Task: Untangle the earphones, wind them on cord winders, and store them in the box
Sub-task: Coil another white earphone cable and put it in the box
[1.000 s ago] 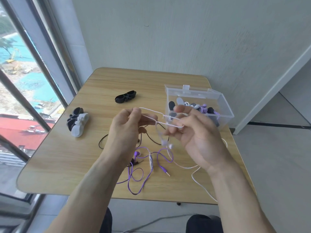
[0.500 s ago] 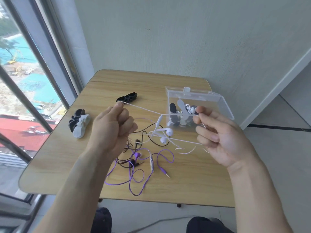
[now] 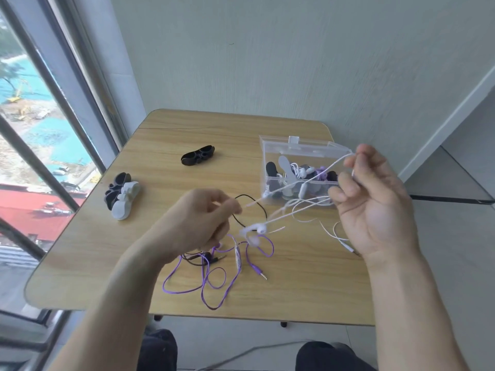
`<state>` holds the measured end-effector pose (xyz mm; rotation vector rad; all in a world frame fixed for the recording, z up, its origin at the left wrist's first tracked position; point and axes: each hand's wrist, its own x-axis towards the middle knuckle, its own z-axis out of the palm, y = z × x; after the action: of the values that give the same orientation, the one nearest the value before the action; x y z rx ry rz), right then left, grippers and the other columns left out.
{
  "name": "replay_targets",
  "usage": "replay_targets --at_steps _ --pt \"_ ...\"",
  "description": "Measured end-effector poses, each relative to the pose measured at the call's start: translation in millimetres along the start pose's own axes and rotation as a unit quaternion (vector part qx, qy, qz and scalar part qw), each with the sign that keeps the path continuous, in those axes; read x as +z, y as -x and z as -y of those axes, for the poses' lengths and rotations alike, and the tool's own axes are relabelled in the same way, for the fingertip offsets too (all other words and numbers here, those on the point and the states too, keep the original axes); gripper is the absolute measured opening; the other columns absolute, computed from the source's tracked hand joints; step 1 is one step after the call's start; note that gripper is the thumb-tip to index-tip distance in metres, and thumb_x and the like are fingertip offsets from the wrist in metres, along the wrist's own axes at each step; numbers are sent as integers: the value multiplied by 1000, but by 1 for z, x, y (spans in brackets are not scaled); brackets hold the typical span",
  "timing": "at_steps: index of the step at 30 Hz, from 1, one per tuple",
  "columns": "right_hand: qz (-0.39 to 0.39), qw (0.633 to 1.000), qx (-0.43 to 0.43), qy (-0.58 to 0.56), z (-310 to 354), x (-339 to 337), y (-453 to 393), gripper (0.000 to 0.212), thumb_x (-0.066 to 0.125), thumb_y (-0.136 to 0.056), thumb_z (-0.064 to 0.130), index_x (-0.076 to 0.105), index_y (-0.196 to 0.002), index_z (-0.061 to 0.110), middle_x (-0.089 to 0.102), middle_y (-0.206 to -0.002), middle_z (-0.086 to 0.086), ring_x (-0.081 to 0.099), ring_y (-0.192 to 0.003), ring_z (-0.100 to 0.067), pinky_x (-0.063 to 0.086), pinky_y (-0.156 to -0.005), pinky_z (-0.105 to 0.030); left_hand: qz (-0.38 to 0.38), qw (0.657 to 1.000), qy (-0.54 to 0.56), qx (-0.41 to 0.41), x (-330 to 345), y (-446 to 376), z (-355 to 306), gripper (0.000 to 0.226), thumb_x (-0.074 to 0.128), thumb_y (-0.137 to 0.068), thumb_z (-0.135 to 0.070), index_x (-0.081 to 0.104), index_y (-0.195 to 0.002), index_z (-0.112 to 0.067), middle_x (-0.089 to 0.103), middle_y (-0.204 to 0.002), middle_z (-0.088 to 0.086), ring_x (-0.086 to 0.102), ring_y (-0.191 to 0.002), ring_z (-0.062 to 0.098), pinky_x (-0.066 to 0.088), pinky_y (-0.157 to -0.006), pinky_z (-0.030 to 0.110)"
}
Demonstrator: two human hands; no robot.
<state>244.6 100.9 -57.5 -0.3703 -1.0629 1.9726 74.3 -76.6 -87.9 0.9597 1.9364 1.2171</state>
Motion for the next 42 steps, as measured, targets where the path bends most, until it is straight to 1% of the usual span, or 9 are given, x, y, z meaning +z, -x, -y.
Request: replay_targets --at_steps 3,11,15,20,25,31,35,38,42 --pt "-17 997 -72 17 2 -1 0 18 52 -96 6 64 -94 20 66 -77 4 47 -51 -9 41 -50 -21 84 996 30 0 -2 3 -3 36 57 -100 -34 65 -73 -13 36 -53 4 29 -47 19 27 -44 22" --pt "-49 936 40 347 -7 -11 5 10 65 -95 8 72 -91 15 70 -79 -7 37 -42 -9 32 -40 -18 -35 912 406 51 7 2 -18 26 34 -107 -23 45 -85 -12 36 -57 1 32 -39 16 35 -45 25" --pt "-170 955 -92 223 -6 -10 0 9 65 -96 10 70 -94 18 70 -81 -4 41 -46 -11 36 -44 -21 -15 955 296 23 8 3 -15 17 38 -106 -15 46 -92 -12 44 -62 3 25 -40 11 17 -42 17" --pt "-215 960 -69 163 -8 -20 -6 9 63 -97 7 68 -96 15 67 -79 -3 42 -47 -9 34 -42 -21 -25 999 24 19 7 1 -5 16 49 -103 -21 55 -92 -12 53 -57 0 35 -42 18 31 -39 18" --pt "-113 962 89 233 -4 -20 -4 9 65 -92 5 69 -90 12 64 -74 -4 44 -45 -9 33 -39 -18 -95 987 131 1 5 1 -11 18 46 -104 -17 54 -92 -7 59 -58 10 49 -42 26 39 -42 24" --pt "200 930 177 252 -8 3 16 19 77 -79 7 67 -94 5 73 -78 -13 66 -66 -24 54 -68 -31 140 958 221 -119 15 1 -12 70 31 -99 -57 67 -98 2 70 -87 24 65 -67 37 48 -49 31" --pt "348 856 229 307 -16 6 23 11 67 -91 5 64 -100 2 76 -94 -19 69 -85 -35 54 -86 -42 190 958 202 -69 28 1 -10 53 52 -94 -53 72 -83 -6 67 -76 17 65 -71 30 49 -68 39" --pt "370 835 218 345 -6 2 19 8 61 -96 8 63 -101 2 77 -101 -16 72 -95 -33 56 -84 -33 187 958 217 -30 25 4 -8 29 69 -90 -30 72 -96 -3 70 -83 19 68 -76 26 54 -64 28" --pt "251 891 147 349 -1 -10 11 13 70 -85 16 66 -96 9 77 -91 -11 72 -86 -25 54 -72 -31 123 952 278 -34 24 5 -12 21 76 -76 -8 70 -95 -1 72 -86 19 70 -69 23 53 -59 23"
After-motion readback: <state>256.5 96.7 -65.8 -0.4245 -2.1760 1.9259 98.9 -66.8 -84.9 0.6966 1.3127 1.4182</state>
